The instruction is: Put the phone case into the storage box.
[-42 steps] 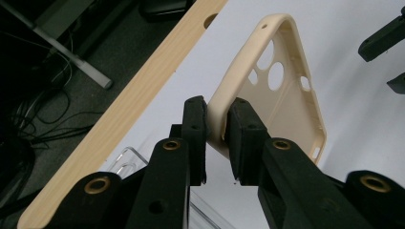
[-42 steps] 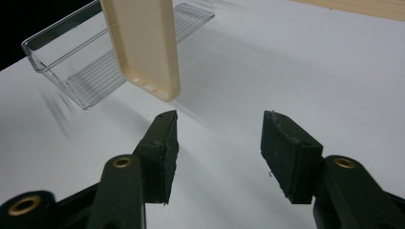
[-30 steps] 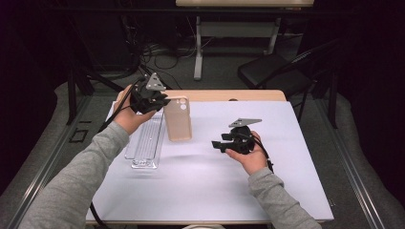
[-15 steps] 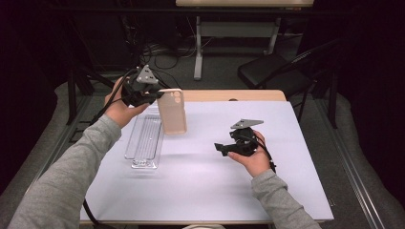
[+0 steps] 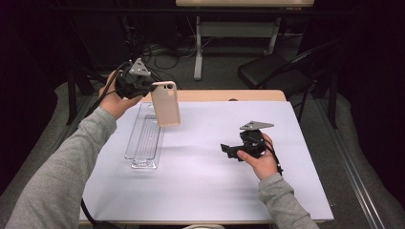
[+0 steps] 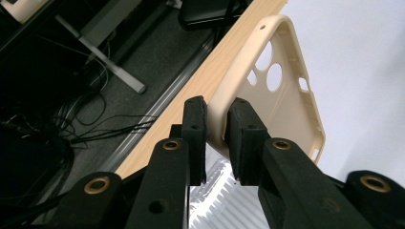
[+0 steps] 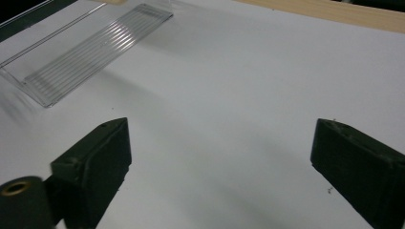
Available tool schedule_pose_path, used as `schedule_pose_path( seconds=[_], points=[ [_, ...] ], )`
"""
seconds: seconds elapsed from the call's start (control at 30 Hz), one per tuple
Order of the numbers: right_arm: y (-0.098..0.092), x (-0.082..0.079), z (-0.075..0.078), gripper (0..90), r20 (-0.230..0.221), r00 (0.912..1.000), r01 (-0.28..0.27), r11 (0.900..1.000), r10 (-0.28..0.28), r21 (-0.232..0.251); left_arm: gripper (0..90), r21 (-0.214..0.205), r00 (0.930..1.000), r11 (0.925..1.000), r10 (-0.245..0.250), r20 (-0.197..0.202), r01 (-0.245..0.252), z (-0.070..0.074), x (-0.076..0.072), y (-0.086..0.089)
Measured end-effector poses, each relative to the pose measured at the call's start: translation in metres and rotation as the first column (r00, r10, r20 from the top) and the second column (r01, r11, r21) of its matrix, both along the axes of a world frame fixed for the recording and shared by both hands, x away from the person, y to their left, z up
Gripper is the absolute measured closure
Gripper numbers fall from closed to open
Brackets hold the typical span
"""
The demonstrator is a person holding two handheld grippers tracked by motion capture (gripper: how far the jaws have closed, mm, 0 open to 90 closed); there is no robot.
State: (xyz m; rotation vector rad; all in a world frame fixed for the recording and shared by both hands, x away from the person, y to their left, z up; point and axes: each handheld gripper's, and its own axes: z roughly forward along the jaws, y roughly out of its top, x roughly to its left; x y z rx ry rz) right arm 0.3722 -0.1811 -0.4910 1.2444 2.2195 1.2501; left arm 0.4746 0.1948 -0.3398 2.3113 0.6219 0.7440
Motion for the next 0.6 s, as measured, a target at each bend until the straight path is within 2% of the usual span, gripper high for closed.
schedule_pose_path(
  seconds=[0.1, 0.2, 0.33, 0.6],
  points=[
    [-0.002, -0.003, 0.0, 0.6, 0.003, 0.9999, -0.011, 0.9999, 0.011, 0.007, 78.7, -0.012, 0.9999, 0.9998, 0.015, 0.007, -0.015, 0.0, 0.005, 0.007],
    [-0.004, -0.005, -0.001, 0.0, 0.006, 1.0, -0.001, 0.9999, 0.001, 0.014, 78.7, -0.021, 0.9999, 0.9997, 0.013, 0.008, -0.013, 0.0, 0.008, 0.013],
    [-0.008, -0.007, -0.003, 0.0, 0.014, 0.9996, 0.023, 0.9994, -0.024, 0.025, 78.7, -0.003, 0.9998, 0.9999, 0.014, 0.015, -0.014, 0.0, 0.013, 0.019],
    [-0.016, -0.012, -0.003, 0.0, 0.044, 0.997, 0.063, 0.998, -0.064, 0.01, 78.7, 0.009, 0.9992, 0.9997, 0.022, 0.032, -0.022, -0.001, 0.022, 0.026]
  ],
)
